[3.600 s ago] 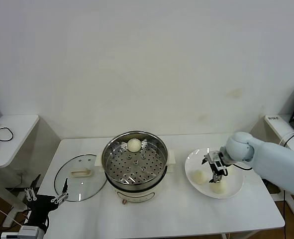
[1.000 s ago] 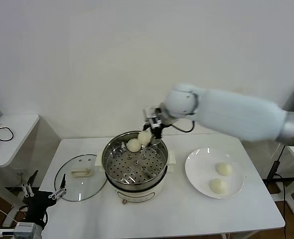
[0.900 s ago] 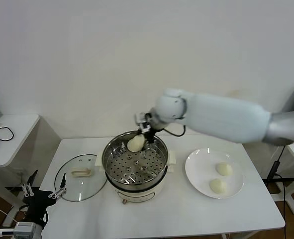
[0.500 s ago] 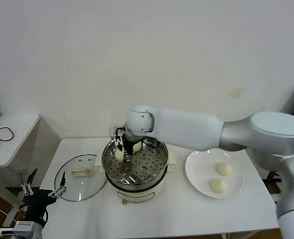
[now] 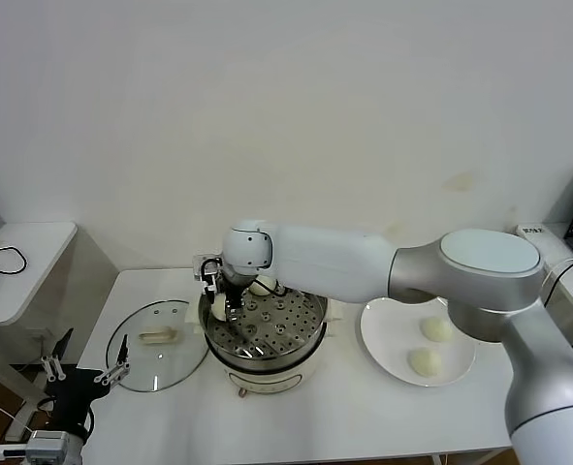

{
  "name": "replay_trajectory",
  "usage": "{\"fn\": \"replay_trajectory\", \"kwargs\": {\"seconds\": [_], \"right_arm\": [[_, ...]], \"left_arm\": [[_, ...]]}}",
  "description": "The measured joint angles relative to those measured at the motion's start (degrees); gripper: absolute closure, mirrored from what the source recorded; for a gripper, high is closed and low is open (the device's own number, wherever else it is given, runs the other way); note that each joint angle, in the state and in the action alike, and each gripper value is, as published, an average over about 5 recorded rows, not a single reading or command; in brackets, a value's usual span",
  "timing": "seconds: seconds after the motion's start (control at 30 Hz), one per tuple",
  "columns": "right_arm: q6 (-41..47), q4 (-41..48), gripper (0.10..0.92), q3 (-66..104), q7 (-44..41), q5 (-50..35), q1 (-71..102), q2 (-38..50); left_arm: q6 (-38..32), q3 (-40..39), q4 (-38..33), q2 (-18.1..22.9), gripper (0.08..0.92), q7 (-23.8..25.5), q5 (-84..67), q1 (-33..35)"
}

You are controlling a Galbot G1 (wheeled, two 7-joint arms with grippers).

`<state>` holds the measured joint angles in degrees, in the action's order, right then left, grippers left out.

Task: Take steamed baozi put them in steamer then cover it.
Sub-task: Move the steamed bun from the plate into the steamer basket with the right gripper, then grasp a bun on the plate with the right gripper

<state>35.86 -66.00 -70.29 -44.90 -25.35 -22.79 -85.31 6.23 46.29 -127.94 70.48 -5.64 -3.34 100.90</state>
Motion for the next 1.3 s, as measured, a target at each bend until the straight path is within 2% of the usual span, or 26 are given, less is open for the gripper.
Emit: {"fn": "replay_trajectory", "kwargs": {"seconds": [0.13,0.5,0.97,1.3], "right_arm": [[0.16,-0.86,0.206,-0.09,-1.26,0.0,-1.16,0.76],[-2.01,-8.87,0.203,-1.53,-7.51,1.18,-9.91,9.81],[-9.98,-25.29,0.202,-2.87,-15.93,8.06,-16.2,36.32],[-16.92,-30.44,0.203,-0.12,-18.65,17.93,-9.72,52.9]], "left_arm": [[-0.03,0.13,0.06,-0.04,0.177,0.0,-0.05,0.16],[-0.03,-0.36,0.04,-0.22,0.177,0.14,0.0,0.14],[0.12,-1.91,-0.35,-0.69,0.177,0.3,0.64,0.45],[0.31,-3.4,-0.09,-0.3,0.177,0.32,1.59,0.45]]}}
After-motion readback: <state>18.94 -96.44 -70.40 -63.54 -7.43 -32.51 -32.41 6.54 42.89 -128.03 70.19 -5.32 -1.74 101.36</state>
